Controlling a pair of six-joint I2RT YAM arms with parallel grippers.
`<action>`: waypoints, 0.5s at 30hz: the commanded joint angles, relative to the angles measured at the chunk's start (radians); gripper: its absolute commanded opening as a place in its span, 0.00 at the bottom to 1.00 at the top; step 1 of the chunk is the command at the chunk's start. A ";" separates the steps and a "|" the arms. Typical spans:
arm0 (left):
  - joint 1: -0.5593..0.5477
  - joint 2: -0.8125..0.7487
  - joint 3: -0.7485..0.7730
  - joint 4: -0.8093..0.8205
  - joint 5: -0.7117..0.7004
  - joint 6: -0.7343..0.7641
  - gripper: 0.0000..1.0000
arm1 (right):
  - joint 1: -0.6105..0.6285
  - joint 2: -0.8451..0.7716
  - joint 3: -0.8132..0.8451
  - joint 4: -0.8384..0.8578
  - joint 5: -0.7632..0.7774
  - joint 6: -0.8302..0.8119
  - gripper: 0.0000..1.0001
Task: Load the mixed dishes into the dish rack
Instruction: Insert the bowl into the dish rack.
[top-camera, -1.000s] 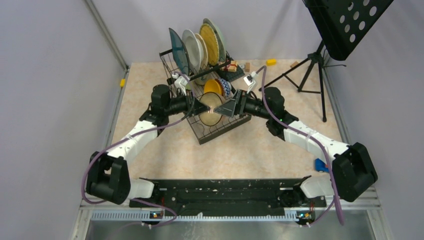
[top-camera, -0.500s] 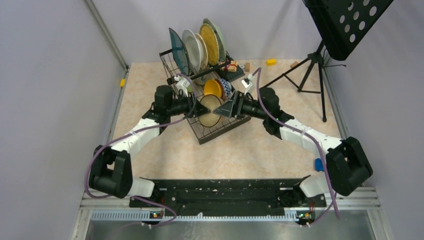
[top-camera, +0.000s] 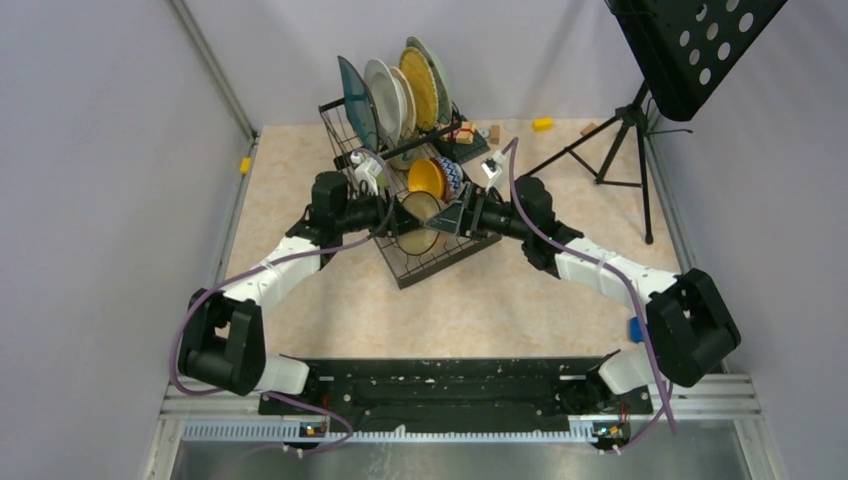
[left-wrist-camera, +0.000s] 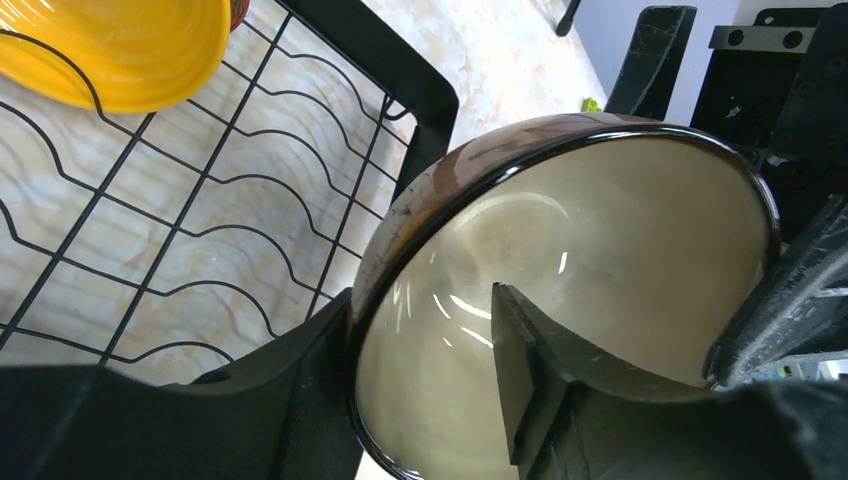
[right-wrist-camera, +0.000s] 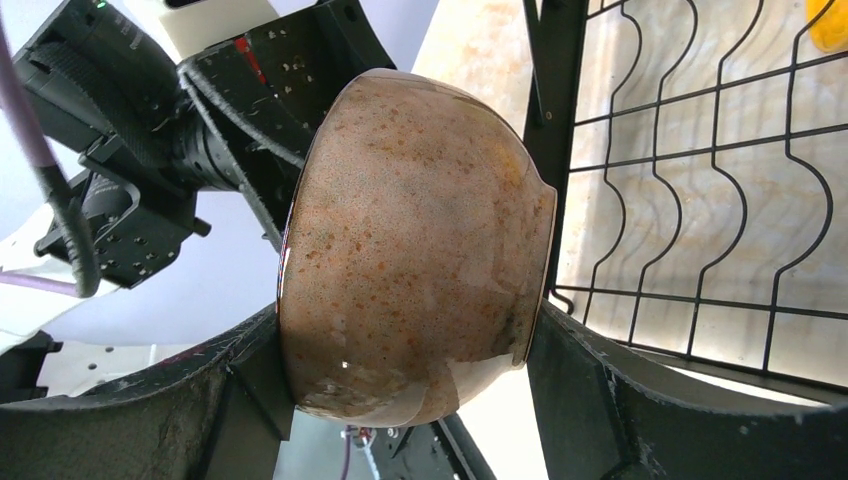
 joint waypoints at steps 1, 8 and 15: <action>-0.013 -0.031 0.020 0.090 0.034 0.005 0.58 | 0.002 0.016 0.035 -0.014 0.089 -0.012 0.49; -0.014 -0.030 0.023 0.049 -0.015 0.021 0.65 | 0.002 0.034 0.040 -0.031 0.116 -0.028 0.49; -0.014 -0.030 0.020 0.019 -0.056 0.034 0.66 | 0.002 0.073 0.074 -0.074 0.169 -0.063 0.49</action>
